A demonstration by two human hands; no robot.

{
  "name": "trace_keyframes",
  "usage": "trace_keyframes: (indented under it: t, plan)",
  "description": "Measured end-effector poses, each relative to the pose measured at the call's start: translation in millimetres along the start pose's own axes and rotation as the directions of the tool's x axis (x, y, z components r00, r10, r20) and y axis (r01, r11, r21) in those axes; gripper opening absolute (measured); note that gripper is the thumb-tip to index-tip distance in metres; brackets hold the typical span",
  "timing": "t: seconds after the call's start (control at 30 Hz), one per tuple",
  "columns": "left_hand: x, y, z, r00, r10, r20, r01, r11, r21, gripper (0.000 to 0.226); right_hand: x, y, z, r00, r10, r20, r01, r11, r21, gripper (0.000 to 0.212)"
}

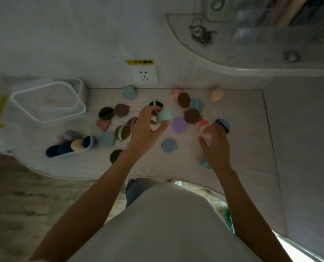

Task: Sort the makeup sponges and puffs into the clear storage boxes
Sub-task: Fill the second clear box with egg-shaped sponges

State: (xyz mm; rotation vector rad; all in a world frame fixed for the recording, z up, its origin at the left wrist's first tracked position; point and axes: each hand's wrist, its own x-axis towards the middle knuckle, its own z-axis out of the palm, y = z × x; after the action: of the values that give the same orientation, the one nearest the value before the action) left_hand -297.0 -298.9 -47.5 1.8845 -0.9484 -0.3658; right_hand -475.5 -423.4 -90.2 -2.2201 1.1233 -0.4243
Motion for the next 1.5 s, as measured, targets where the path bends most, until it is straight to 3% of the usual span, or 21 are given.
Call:
trace_keyframes:
  t: [0.07,0.17,0.27,0.37,0.47,0.57,0.67,0.8,0.97,1.27,1.4,1.5]
  plan:
    - [-29.4,-8.1,-28.9,0.981,-0.175,-0.081,0.170,0.983,-0.067,0.031,-3.9,-22.4,5.6,1.000,-0.013,-0.011,0.014,0.996,0.084,0.022]
    - [-65.2,-29.7,-84.3,0.900,-0.351,-0.257,0.338,0.936,-0.096,0.028,-3.5,-64.2,26.3,0.995,-0.046,0.084,0.027,0.976,0.216,0.018]
    - [-86.0,-42.5,-137.4,0.849,-0.355,-0.392,0.350,0.933,-0.086,0.025,-4.6,-107.1,47.0,0.973,-0.094,0.209,0.021,0.945,0.328,0.018]
    - [-84.0,-63.8,-186.1,0.832,-0.292,-0.471,0.343,0.939,0.025,0.026,-8.3,-145.5,69.5,0.939,-0.208,0.275,0.079,0.906,0.417,0.036]
    - [-64.8,-95.4,-214.0,0.876,-0.310,-0.368,0.385,0.911,0.147,0.032,-9.2,-167.2,96.4,0.913,-0.283,0.293,0.171,0.920,0.353,0.032]
    - [-40.7,-115.8,-219.9,0.934,-0.332,-0.129,0.356,0.868,0.347,0.033,-7.1,-185.6,110.3,0.931,-0.222,0.289,0.108,0.926,0.362,0.028]
    - [-28.8,-131.6,-226.5,0.971,-0.234,0.044,0.182,0.848,0.497,0.032,-8.7,-205.2,118.6,0.955,-0.107,0.276,-0.010,0.920,0.391,0.029]
    - [-25.1,-154.1,-228.2,0.985,-0.080,0.156,-0.026,0.813,0.581,0.028,-9.0,-222.7,125.7,0.971,0.023,0.240,-0.118,0.913,0.390,0.030]
    - [-33.0,-170.1,-222.6,0.989,-0.028,0.144,-0.065,0.795,0.603,0.027,-11.0,-243.9,128.5,0.976,0.092,0.195,-0.168,0.892,0.420,0.026]
    - [-34.9,-165.4,-212.7,0.987,-0.146,0.060,0.090,0.836,0.541,0.021,-6.1,-272.0,142.5,0.969,0.142,0.202,-0.228,0.827,0.514,0.032]
    - [-34.6,-165.8,-216.4,0.984,-0.171,0.047,0.120,0.837,0.534,0.022,-0.3,-280.7,157.7,0.978,-0.002,0.209,-0.106,0.856,0.506,0.037]
    - [-37.5,-168.5,-220.9,0.999,-0.040,0.034,0.013,0.817,0.576,0.025,1.8,-291.5,174.2,0.964,-0.143,0.224,0.025,0.888,0.459,0.031]
